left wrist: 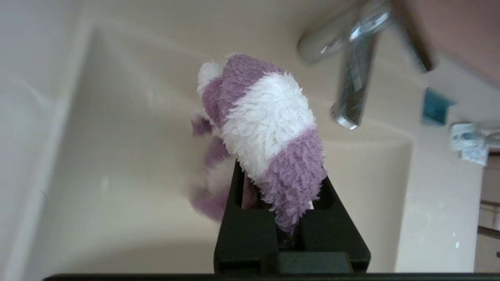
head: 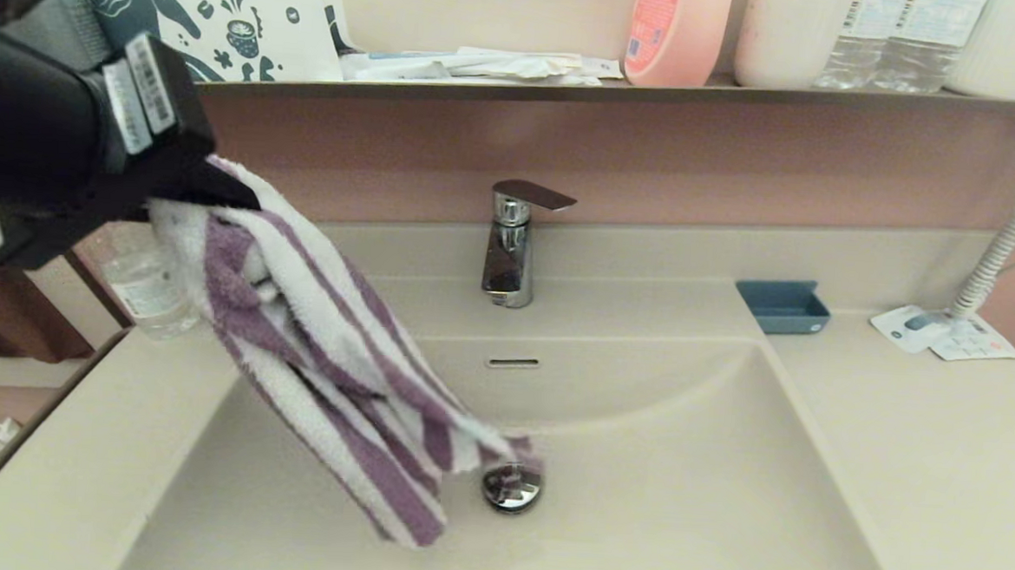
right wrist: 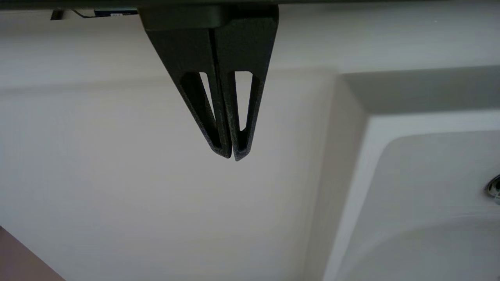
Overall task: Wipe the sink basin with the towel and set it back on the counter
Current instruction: Wipe the sink
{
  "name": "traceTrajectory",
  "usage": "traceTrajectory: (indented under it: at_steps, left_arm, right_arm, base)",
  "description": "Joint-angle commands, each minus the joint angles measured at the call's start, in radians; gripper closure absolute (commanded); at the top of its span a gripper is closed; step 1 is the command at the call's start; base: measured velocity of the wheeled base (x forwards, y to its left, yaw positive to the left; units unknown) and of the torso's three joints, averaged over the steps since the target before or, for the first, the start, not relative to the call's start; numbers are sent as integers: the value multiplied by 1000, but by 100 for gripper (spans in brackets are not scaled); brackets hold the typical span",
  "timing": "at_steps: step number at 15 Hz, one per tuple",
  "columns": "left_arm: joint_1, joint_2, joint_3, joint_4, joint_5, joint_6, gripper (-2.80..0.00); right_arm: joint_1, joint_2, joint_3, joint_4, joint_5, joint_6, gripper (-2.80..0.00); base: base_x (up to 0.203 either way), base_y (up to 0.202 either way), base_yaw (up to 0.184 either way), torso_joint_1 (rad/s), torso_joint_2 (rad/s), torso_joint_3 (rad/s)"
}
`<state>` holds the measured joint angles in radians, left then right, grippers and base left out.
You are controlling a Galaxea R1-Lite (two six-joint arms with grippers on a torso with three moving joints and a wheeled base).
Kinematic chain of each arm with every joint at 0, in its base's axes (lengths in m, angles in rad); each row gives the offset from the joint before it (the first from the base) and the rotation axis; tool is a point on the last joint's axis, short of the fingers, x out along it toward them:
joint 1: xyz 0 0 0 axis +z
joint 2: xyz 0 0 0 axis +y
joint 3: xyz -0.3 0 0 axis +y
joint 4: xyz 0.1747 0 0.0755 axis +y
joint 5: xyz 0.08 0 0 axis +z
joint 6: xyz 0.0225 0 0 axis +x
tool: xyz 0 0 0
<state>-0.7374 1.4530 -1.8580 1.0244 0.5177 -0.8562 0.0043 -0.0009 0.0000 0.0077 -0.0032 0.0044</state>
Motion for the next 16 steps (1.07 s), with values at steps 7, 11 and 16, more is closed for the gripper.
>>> traceTrajectory:
  at_steps: [7,11,16]
  left_arm:
    - [-91,-60,-81,3,81,103,0]
    - [-183,-52,117,-23,23,-41,0]
    - [-245,36,516,-458,-5,-108,0]
  right_arm:
    - [0,1,0,0,0,0,0]
    - [0,1,0,0,0,0,0]
    - [0,1,0,0,0,0,0]
  base:
    - [0,0,0,0,0,0]
    - [0,0,0,0,0,0]
    - [0,0,0,0,0,0]
